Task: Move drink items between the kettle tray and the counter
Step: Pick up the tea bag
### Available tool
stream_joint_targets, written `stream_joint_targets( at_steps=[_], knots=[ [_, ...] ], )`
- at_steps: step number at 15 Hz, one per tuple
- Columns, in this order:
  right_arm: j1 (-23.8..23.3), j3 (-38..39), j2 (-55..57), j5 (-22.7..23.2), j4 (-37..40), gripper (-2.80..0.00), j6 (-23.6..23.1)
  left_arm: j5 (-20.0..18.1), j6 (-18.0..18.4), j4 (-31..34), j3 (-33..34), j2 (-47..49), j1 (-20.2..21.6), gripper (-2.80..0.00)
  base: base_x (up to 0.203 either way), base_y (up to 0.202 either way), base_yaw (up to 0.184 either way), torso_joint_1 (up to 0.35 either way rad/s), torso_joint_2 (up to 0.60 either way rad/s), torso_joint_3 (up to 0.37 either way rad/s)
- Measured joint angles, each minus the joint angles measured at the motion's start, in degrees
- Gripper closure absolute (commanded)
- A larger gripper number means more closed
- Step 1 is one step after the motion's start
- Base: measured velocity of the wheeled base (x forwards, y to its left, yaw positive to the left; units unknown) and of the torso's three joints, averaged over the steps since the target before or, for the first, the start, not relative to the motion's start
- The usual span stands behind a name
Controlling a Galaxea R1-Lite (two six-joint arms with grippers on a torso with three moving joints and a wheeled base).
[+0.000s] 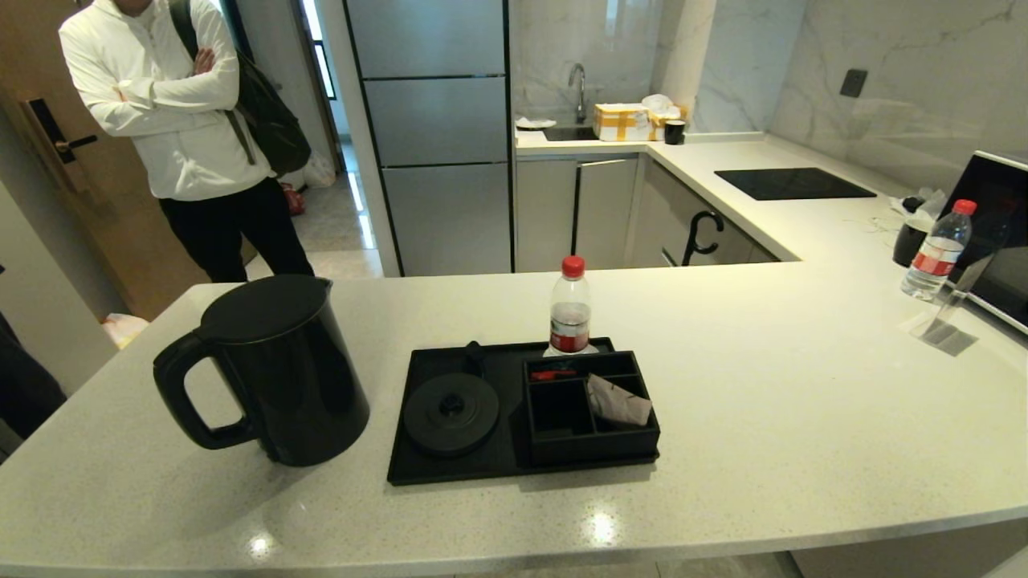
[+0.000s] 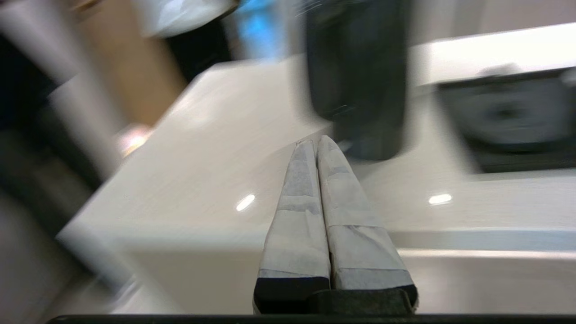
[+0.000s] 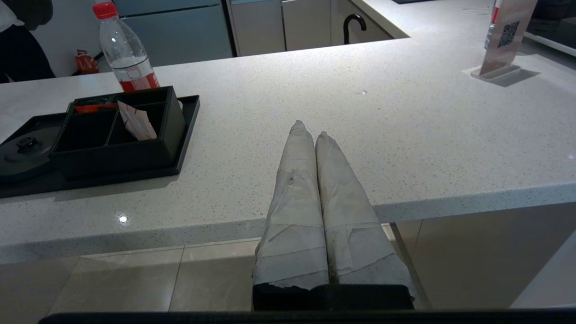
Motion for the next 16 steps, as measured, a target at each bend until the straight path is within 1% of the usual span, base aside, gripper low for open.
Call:
stream_joint_targets(
  at_steps=[1, 2, 3, 4, 5, 7, 8, 9, 10, 12, 13, 14, 15, 16],
  knots=[
    [0.0, 0.0, 0.0, 0.0, 0.0, 0.0, 0.0, -3.4, 0.0, -1.8, 0.8, -0.1, 0.0, 0.0, 0.0, 0.0, 0.0, 0.0, 0.0, 0.0],
    [0.0, 0.0, 0.0, 0.0, 0.0, 0.0, 0.0, -5.1, 0.0, -2.1, 1.3, -0.1, 0.0, 0.0, 0.0, 0.0, 0.0, 0.0, 0.0, 0.0],
    [0.0, 0.0, 0.0, 0.0, 0.0, 0.0, 0.0, -5.2, -0.3, -2.3, 1.5, -0.1, 0.0, 0.0, 0.0, 0.0, 0.0, 0.0, 0.0, 0.0],
    [0.0, 0.0, 0.0, 0.0, 0.0, 0.0, 0.0, -5.2, -1.5, -2.8, 1.6, -0.1, 0.0, 0.0, 0.0, 0.0, 0.0, 0.0, 0.0, 0.0],
    [0.0, 0.0, 0.0, 0.0, 0.0, 0.0, 0.0, -5.3, -3.5, -3.1, 1.6, -0.1, 0.0, 0.0, 0.0, 0.0, 0.0, 0.0, 0.0, 0.0],
    [0.0, 0.0, 0.0, 0.0, 0.0, 0.0, 0.0, -6.8, -9.7, -2.7, 1.7, -0.1, 0.0, 0.0, 0.0, 0.0, 0.0, 0.0, 0.0, 0.0],
    [0.0, 0.0, 0.0, 0.0, 0.0, 0.0, 0.0, -8.7, -11.9, -2.4, 1.7, -0.1, 0.0, 0.0, 0.0, 0.0, 0.0, 0.0, 0.0, 0.0],
    [0.0, 0.0, 0.0, 0.0, 0.0, 0.0, 0.0, -9.8, -12.9, -2.3, 1.7, -0.1, 0.0, 0.0, 0.0, 0.0, 0.0, 0.0, 0.0, 0.0],
    [0.0, 0.0, 0.0, 0.0, 0.0, 0.0, 0.0, -9.7, -12.8, -2.2, 1.7, -0.1, 0.0, 0.0, 0.0, 0.0, 0.0, 0.0, 0.0, 0.0],
    [0.0, 0.0, 0.0, 0.0, 0.0, 0.0, 0.0, -8.2, -11.4, -1.7, 1.7, -0.1, 0.0, 0.0, 0.0, 0.0, 0.0, 0.0, 0.0, 0.0],
    [0.0, 0.0, 0.0, 0.0, 0.0, 0.0, 0.0, -8.4, -10.0, -1.3, 1.7, -0.1, 0.0, 0.0, 0.0, 0.0, 0.0, 0.0, 0.0, 0.0],
    [0.0, 0.0, 0.0, 0.0, 0.0, 0.0, 0.0, -9.0, -7.6, -1.1, 1.7, -0.1, 0.0, 0.0, 0.0, 0.0, 0.0, 0.0, 0.0, 0.0],
    [0.0, 0.0, 0.0, 0.0, 0.0, 0.0, 0.0, -9.2, -6.4, -1.1, 1.7, -0.1, 0.0, 0.0, 0.0, 0.0, 0.0, 0.0, 0.0, 0.0],
    [0.0, 0.0, 0.0, 0.0, 0.0, 0.0, 0.0, -9.2, -6.3, -1.1, 1.7, -0.1, 0.0, 0.0, 0.0, 0.0, 0.0, 0.0, 0.0, 0.0]
  ],
)
